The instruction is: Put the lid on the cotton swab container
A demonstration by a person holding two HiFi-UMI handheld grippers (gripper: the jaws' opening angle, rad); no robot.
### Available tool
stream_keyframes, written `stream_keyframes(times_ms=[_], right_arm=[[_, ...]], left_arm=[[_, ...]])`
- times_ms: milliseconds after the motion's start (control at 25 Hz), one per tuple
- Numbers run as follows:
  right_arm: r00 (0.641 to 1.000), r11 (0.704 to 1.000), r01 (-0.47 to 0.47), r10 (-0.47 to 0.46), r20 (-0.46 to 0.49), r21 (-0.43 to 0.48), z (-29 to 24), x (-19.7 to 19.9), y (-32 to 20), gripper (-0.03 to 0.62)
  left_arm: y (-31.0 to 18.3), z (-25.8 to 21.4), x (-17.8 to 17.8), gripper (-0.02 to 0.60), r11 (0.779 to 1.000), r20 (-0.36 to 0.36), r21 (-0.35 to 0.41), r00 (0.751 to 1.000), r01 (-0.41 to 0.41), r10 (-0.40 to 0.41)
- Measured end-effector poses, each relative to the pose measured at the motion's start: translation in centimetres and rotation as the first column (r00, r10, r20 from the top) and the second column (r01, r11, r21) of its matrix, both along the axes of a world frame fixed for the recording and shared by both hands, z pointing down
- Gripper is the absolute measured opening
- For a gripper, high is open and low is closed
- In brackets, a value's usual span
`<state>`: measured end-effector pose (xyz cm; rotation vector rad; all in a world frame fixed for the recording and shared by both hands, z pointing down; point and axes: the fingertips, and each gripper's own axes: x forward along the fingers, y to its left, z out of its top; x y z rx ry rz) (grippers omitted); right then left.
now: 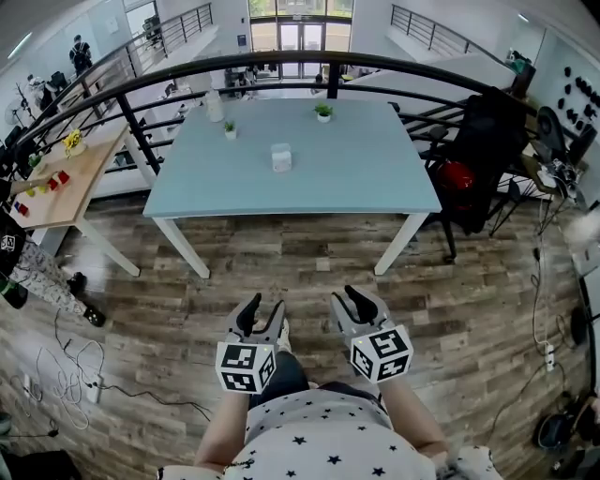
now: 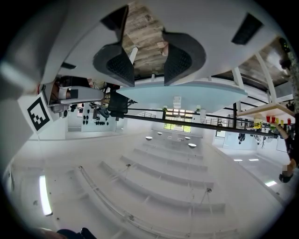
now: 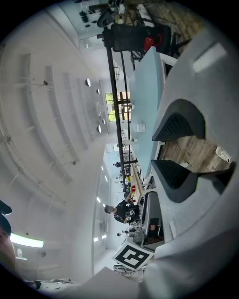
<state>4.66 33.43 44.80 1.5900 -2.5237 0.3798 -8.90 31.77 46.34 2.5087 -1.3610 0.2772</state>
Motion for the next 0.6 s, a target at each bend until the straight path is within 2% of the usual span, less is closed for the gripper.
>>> stream_keyframes(times_ms=[280,600], right_arm=[[0.999,0.999,0.041,-0.041,0.008,-0.018,1.0,-0.1,-5.2,0.172],[0.999,0.999,0.033,-0.033,0.019,-0.011,0.3,-0.3,-14.1,0.183]], left_arm=[[-5.4,1.2,-0.1,0.203,1.0,-0.002,-0.016,1.0,0.013,-0.013],[-14.0,0.8,-0.5,0.206,1.0,-0.009,-0.017,1.0,0.006,-0.006]])
